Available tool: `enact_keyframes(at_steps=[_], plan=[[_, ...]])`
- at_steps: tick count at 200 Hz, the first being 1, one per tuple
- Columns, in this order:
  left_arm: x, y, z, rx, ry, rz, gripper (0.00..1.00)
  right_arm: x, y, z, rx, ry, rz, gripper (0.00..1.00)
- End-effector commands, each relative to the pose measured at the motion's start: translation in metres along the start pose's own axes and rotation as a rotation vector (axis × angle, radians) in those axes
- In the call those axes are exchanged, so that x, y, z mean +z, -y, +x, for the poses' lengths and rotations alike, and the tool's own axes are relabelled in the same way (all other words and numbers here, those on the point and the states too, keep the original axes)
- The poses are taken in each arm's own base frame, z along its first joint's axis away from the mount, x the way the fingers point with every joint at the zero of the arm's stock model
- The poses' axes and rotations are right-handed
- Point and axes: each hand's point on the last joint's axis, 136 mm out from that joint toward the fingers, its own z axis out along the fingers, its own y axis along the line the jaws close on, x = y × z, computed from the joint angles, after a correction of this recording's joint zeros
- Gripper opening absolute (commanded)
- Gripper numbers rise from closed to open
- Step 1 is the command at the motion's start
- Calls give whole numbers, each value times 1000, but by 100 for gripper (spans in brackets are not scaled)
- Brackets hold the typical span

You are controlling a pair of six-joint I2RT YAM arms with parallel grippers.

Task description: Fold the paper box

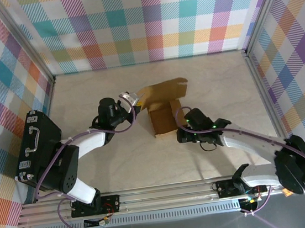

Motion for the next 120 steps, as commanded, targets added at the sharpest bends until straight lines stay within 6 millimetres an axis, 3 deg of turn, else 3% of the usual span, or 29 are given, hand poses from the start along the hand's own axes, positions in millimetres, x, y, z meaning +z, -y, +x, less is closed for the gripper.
enact_keyframes(at_steps=[1,27,43,65,92,120], plan=[[-10,7,-14,-73,10,31,9,1,-13,-41,46,153,20,79],[-13,16,-11,-74,-47,93,10,-3,-9,-71,-53,265,93,89],[-12,20,-8,-76,-99,140,9,-12,-27,-76,-209,205,-36,93],[-11,22,-6,-112,-131,200,8,-21,-15,-86,-262,128,-137,96],[-9,28,-11,-153,-113,272,8,-26,-1,-111,-250,100,-259,91],[-6,29,-11,-196,-106,315,7,-8,2,-127,-212,41,-310,74]])
